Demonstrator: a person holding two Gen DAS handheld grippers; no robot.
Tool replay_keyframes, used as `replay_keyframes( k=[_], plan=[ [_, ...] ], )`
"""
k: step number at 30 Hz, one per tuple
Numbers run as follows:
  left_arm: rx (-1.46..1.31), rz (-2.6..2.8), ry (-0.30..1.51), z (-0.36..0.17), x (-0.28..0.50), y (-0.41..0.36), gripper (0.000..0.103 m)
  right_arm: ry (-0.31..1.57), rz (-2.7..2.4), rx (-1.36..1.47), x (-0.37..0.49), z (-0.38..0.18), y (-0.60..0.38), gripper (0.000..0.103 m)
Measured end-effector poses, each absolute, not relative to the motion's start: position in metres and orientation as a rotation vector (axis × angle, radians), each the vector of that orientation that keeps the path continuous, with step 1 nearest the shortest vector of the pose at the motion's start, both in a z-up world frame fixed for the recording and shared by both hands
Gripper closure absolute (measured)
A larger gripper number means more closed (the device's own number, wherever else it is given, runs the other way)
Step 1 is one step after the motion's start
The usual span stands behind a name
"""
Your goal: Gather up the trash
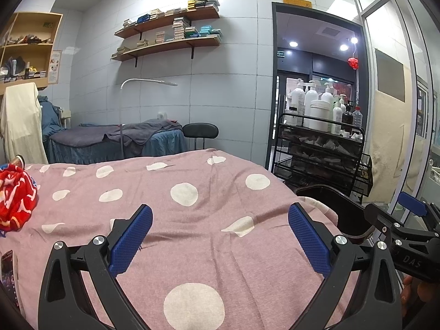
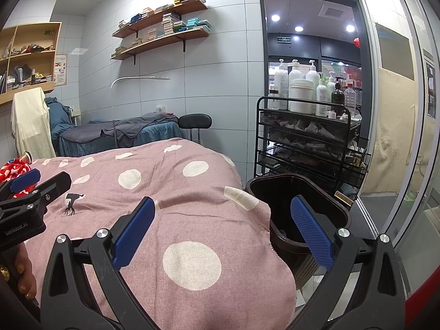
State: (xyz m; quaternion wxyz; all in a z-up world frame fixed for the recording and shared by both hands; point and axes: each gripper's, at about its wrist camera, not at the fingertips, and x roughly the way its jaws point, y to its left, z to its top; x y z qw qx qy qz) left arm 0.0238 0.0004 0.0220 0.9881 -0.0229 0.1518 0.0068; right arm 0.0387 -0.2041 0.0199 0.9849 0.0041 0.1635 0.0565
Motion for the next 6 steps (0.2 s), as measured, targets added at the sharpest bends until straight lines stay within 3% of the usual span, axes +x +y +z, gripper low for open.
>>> replay_keyframes(
  k=[6],
  plan=[
    [-0.056, 0.017, 0.315, 0.0222, 0.0255, 0.0018, 0.005, 0.336, 0.118, 0.007, 0.0405, 0.0191, -0.2037, 0.005]
  ],
)
